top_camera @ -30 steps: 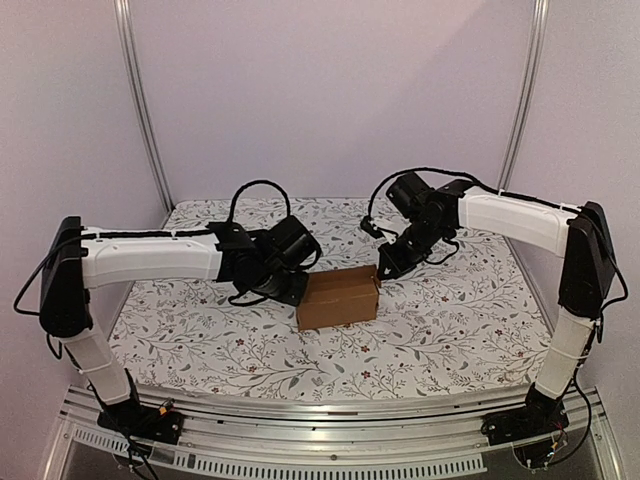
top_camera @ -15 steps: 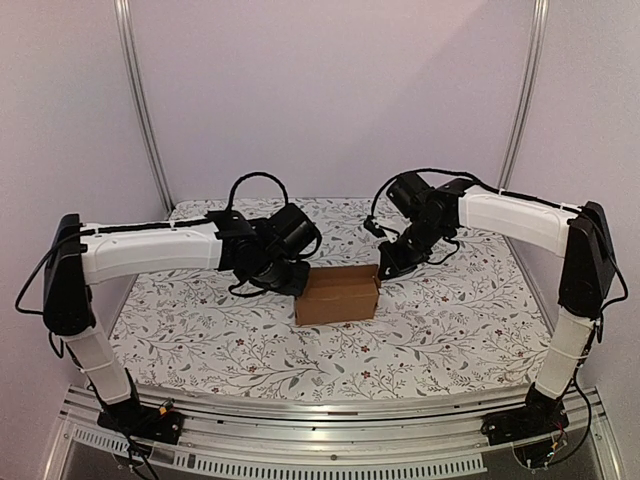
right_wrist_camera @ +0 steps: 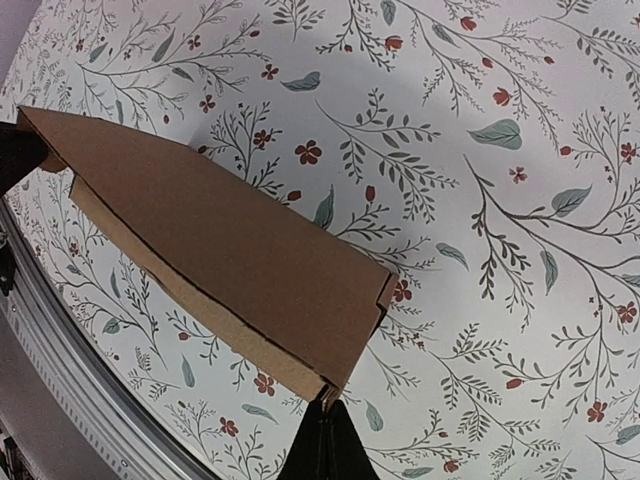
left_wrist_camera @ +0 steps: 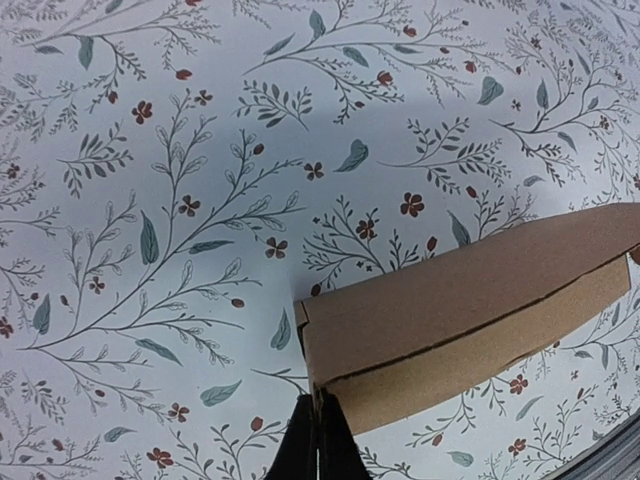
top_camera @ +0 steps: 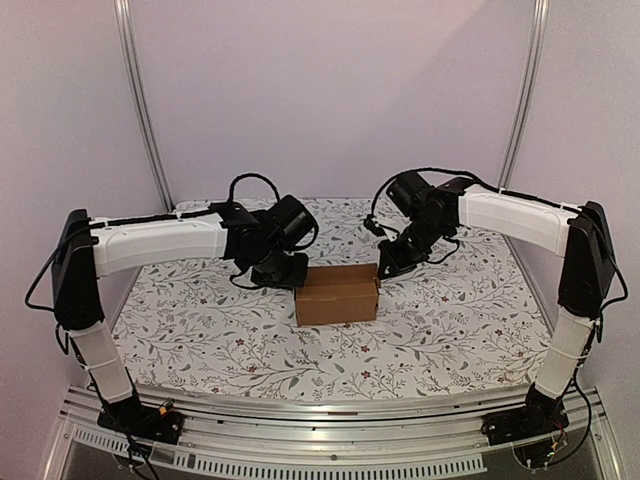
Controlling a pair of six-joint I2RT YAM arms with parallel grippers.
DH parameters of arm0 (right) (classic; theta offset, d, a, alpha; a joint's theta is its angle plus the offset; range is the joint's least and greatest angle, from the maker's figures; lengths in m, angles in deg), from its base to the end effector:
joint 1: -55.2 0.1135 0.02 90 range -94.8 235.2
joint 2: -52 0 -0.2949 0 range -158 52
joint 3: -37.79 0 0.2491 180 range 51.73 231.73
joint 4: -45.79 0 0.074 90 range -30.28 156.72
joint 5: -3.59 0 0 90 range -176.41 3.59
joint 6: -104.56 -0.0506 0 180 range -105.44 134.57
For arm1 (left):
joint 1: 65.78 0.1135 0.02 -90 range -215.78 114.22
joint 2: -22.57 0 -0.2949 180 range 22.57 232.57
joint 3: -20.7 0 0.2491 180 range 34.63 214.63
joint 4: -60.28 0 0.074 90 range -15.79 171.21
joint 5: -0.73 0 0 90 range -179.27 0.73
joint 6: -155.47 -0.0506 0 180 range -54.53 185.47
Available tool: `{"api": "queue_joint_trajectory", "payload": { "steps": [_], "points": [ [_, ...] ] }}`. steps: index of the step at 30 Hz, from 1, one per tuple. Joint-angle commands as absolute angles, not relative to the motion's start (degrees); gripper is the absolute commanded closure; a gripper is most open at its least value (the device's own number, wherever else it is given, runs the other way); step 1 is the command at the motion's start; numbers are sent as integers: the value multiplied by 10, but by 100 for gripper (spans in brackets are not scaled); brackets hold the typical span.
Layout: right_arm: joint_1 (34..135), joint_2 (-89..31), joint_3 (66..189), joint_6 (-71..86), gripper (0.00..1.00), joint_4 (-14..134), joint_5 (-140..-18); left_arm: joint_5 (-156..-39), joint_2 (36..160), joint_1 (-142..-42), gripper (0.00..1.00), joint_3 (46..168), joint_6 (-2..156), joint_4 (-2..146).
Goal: Fold the paper box
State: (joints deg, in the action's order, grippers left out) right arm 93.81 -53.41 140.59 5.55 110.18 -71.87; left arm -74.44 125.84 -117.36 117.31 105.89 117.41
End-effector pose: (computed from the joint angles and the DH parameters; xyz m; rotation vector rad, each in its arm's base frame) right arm 0.3009 0.2566 0.2733 -0.7919 2.7105 0.5613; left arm 0.2521 -0.2970 0.2614 0.1767 2.6295 -0.2030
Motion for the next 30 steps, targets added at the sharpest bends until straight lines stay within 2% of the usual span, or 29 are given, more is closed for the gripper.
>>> {"api": "queue_joint_trajectory", "payload": {
  "steps": [1, 15, 30],
  "points": [
    [942, -545, 1421, 48, 100, 1098, -702, -788, 1277, -1167, 100, 1192, 1095, 1168],
    [942, -540, 1407, 38, 100, 1090, -701, -808, 1309, -1167, 100, 1202, 1128, 1164],
    [943, -518, 1379, 36, 100, 1077, -688, -778, 1310, -1191, 100, 1201, 1097, 1173]
  ]
}}
